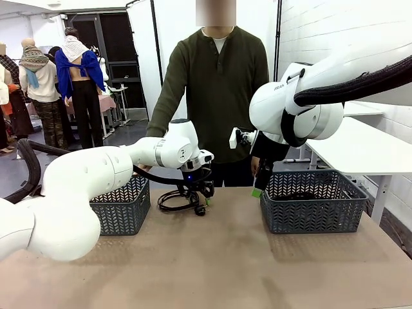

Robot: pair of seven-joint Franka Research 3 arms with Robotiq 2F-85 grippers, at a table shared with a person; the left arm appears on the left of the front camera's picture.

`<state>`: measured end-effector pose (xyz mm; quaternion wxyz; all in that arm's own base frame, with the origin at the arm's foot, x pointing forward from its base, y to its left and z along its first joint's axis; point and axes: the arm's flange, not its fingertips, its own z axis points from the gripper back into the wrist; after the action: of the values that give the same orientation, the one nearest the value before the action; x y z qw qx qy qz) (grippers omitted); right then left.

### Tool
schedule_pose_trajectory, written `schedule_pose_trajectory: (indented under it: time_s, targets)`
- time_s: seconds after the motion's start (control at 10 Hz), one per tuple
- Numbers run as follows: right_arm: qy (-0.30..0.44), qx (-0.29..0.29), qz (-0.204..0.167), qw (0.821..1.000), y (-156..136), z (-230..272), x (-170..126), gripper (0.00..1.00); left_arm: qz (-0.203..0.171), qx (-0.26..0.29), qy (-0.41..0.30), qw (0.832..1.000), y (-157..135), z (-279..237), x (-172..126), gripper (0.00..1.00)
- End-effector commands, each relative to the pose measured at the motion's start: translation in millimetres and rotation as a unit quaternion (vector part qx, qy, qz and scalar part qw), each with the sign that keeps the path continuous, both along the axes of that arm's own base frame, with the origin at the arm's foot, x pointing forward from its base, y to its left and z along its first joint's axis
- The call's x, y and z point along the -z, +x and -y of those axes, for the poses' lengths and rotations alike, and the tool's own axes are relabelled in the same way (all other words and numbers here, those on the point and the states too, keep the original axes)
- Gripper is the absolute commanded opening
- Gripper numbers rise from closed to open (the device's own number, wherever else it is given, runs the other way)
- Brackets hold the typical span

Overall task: Organize the cables according to human instructions.
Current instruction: Pick up a bundle of cables and place it in the basket indicated by the human.

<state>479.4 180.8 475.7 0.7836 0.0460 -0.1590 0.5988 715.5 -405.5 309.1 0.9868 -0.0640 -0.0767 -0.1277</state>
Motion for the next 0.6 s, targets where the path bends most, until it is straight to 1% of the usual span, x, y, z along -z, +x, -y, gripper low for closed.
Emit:
schedule_pose_trajectory:
  time_s: [0.0, 0.1, 0.5]
  targets:
    - [0.0, 0.004, 0.001, 1.0, -0.1, 0.2, 1.1, 1.0, 0.014, 0.008, 0.004, 1.0, 25.1, 18.3, 1.0, 0.02]
    - [0.0, 0.004, 0.001, 1.0, -0.1, 0.2, 1.1, 1.0, 0.015, 0.008, 0.005, 1.0, 25.6, 18.9, 1.4, 0.0]
    - [0.0, 0.004, 0.001, 1.0, -0.1, 0.2, 1.1, 1.0, 0.014, 0.002, 0.012, 1.0, 24.2, 17.0, -0.2, 0.0]
